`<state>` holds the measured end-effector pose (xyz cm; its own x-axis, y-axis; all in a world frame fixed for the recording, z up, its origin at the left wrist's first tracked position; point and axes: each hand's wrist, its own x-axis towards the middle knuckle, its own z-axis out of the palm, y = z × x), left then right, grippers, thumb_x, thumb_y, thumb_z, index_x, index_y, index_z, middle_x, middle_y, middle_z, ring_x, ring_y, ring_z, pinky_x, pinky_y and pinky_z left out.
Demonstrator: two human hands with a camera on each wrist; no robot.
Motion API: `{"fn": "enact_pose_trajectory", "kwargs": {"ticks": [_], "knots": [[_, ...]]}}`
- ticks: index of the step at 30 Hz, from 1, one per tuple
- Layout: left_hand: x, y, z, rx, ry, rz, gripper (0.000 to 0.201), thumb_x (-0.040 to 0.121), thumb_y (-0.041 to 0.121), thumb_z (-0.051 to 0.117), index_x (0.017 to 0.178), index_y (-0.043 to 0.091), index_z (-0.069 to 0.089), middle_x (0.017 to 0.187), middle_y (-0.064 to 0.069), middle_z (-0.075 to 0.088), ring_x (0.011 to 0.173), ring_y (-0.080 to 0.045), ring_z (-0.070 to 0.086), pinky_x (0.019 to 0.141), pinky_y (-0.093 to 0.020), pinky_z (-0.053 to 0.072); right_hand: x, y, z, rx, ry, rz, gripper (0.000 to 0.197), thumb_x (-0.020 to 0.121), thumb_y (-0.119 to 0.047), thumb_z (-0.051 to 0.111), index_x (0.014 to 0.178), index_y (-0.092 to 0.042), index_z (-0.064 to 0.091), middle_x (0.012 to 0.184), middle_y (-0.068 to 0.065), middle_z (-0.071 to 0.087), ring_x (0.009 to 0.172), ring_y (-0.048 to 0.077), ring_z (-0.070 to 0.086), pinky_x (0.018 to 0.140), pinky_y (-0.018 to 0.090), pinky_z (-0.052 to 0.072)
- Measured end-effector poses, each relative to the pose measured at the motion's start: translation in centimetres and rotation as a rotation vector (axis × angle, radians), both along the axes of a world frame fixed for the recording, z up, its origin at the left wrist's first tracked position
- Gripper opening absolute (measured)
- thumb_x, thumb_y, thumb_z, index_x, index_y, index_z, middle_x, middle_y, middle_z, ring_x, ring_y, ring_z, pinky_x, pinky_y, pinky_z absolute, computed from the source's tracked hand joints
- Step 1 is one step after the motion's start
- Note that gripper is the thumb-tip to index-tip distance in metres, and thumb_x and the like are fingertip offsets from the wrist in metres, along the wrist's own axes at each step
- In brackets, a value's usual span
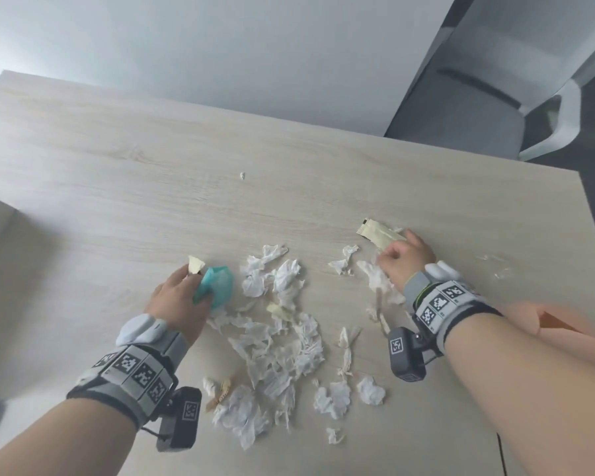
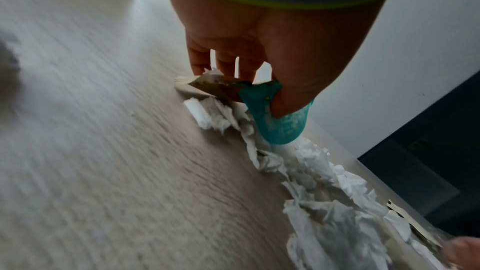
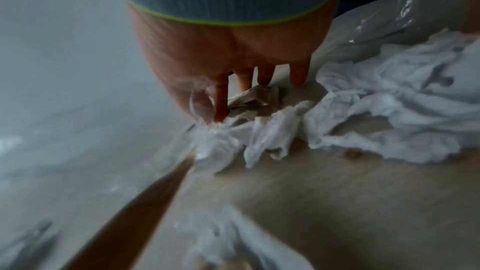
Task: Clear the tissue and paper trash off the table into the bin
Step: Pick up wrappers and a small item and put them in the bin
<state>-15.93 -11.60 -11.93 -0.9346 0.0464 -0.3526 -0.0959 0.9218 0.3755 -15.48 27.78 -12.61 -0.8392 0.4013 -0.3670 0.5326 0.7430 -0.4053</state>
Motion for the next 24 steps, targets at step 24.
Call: {"fn": "enact_pose_trajectory", "kwargs": {"ticks": [24], "knots": [[5.1,13.7,7.2,0.966,-0.388,0.538,0.047,0.079,-0.007,0.072,0.119,0.015,0.065,0.096,-0.009,0.072,0.068,-0.024,0.068,0.059,-0.037,0.061,12.0,-7.5,7.8,-1.367,0.272,-0.584,0.023,0.058,-0.008,0.083,0.073,-0.02,0.071,0.079,0.01,0.066,0.069,0.027,0.059,0.07,0.041,0.042]]}}
